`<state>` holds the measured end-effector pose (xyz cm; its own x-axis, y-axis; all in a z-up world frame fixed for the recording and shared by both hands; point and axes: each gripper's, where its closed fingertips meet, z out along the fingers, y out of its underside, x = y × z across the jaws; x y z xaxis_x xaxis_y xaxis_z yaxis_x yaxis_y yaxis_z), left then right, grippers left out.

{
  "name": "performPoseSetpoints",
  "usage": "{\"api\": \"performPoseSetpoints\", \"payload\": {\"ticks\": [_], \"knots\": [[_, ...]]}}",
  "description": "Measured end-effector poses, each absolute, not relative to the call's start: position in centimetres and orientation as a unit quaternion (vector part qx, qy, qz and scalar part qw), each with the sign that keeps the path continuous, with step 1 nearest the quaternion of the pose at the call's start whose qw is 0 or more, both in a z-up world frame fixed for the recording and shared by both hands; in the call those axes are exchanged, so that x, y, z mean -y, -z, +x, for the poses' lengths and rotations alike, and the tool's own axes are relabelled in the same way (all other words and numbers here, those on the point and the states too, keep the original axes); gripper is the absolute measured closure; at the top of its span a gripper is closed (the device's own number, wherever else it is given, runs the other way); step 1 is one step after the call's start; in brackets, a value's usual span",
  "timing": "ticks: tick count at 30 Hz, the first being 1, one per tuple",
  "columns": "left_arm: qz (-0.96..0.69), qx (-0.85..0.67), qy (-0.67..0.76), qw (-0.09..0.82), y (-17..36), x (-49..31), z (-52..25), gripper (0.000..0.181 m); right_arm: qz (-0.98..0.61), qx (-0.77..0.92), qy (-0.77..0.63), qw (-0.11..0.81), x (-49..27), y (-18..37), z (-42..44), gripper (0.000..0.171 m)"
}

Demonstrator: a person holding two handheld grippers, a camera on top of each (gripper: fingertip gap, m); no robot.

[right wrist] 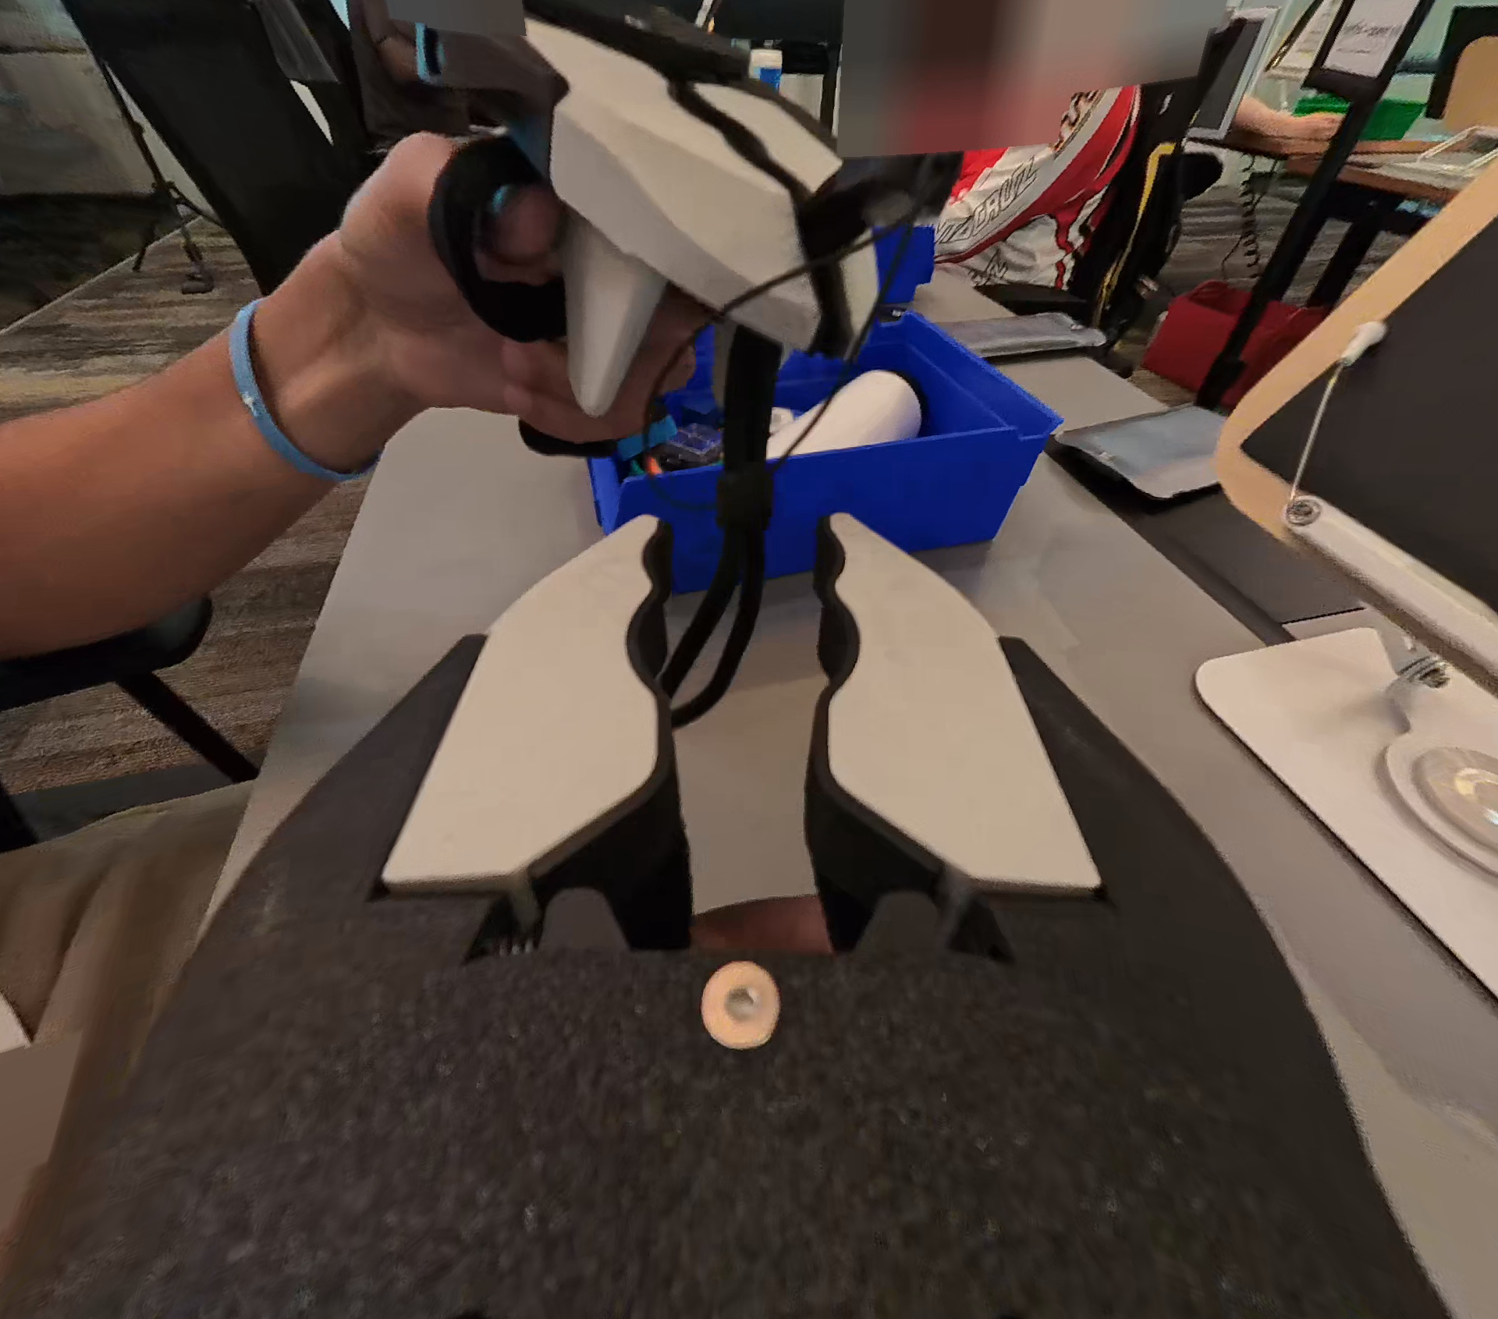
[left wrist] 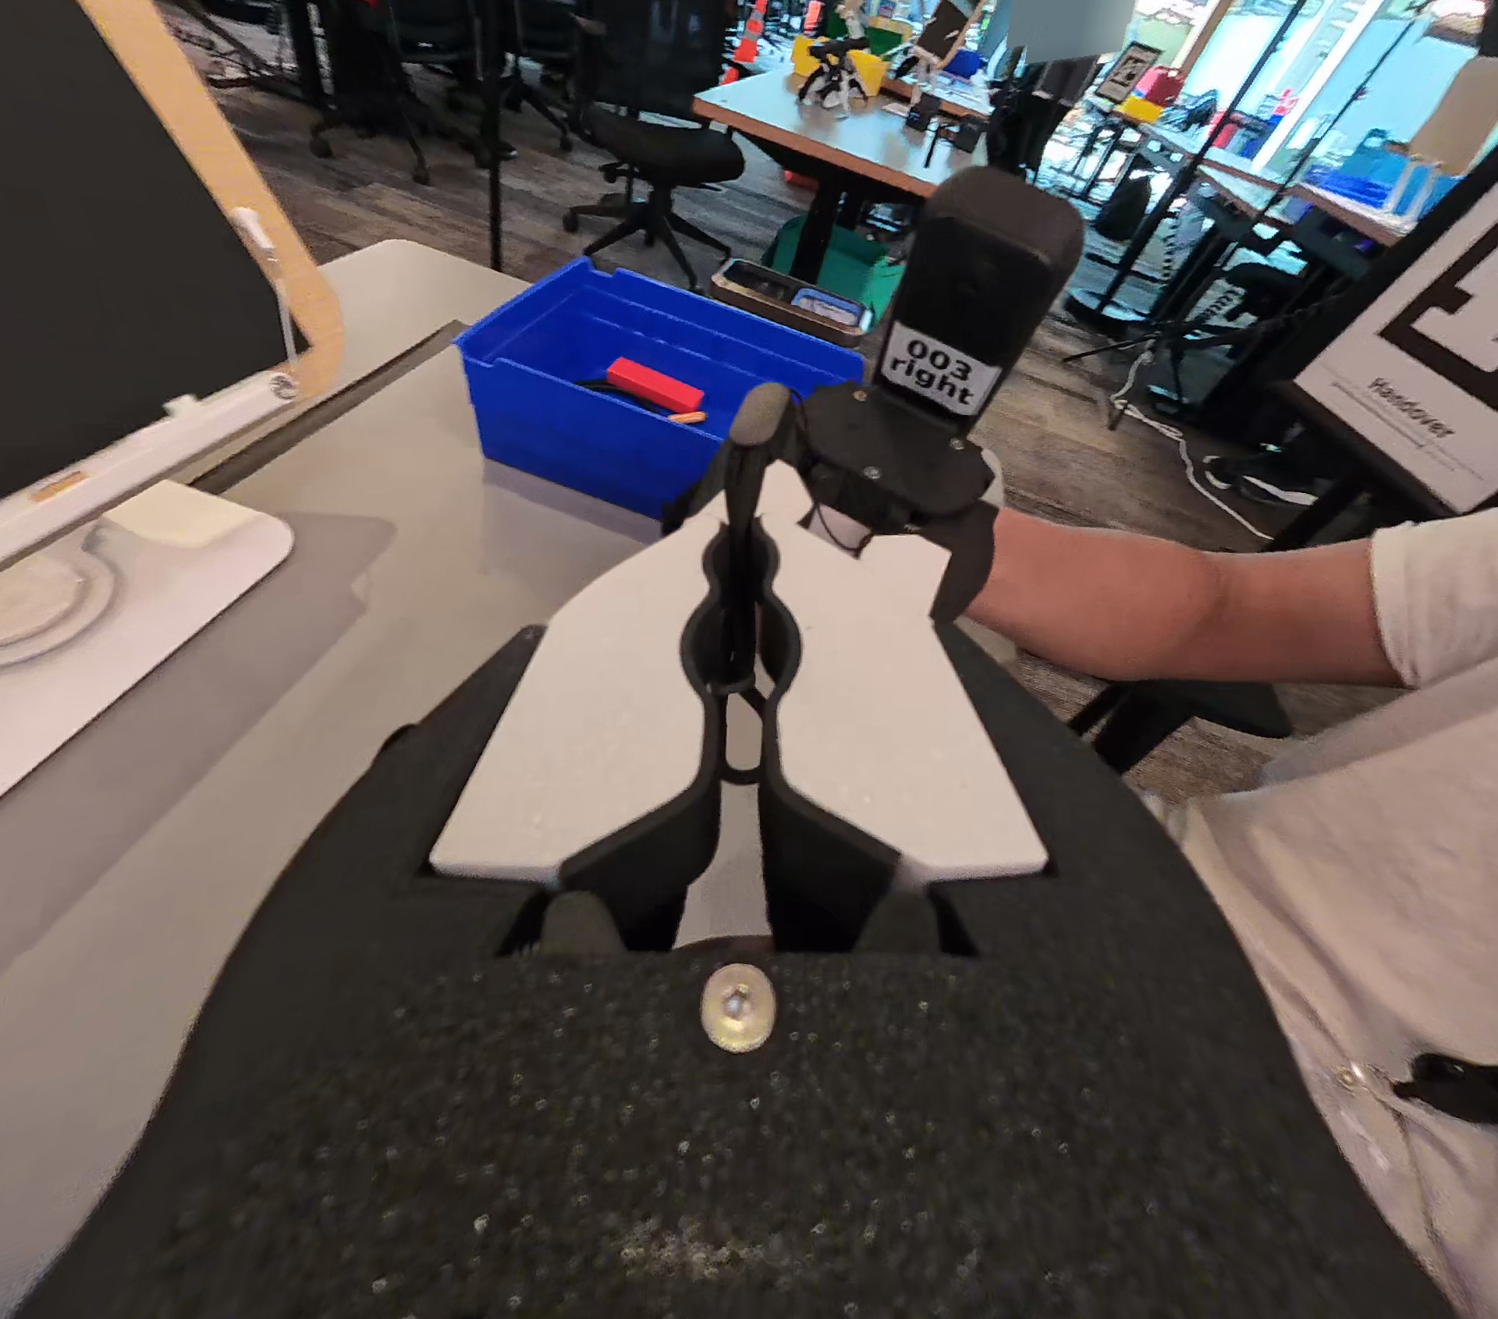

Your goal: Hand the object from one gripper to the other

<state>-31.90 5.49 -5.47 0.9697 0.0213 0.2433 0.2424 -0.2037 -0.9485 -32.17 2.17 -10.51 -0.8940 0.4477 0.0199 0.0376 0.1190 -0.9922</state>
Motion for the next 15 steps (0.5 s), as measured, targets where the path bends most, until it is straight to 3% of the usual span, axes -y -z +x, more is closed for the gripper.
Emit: {"api": "performPoseSetpoints", "payload": {"ticks": [2, 9, 15], "knots": [[-0.773, 0.080, 0.098, 0.621, 5.7, -5.8, -31.5, 0.179, -0.161, 0.717, -0.660, 0.158, -2.2, 10.0, -32.0, 0.158], [-0.777, 0.093, 0.097, 0.614, 6.1, -5.4, -32.0, 0.177, -0.153, 0.733, -0.649, 0.136, -3.0, 10.0, -31.9, 0.160], [-0.785, 0.108, 0.072, 0.606, 6.2, -4.5, -33.0, 0.139, -0.194, 0.686, -0.692, 0.116, -5.9, 7.5, -32.8, 0.160]]}}
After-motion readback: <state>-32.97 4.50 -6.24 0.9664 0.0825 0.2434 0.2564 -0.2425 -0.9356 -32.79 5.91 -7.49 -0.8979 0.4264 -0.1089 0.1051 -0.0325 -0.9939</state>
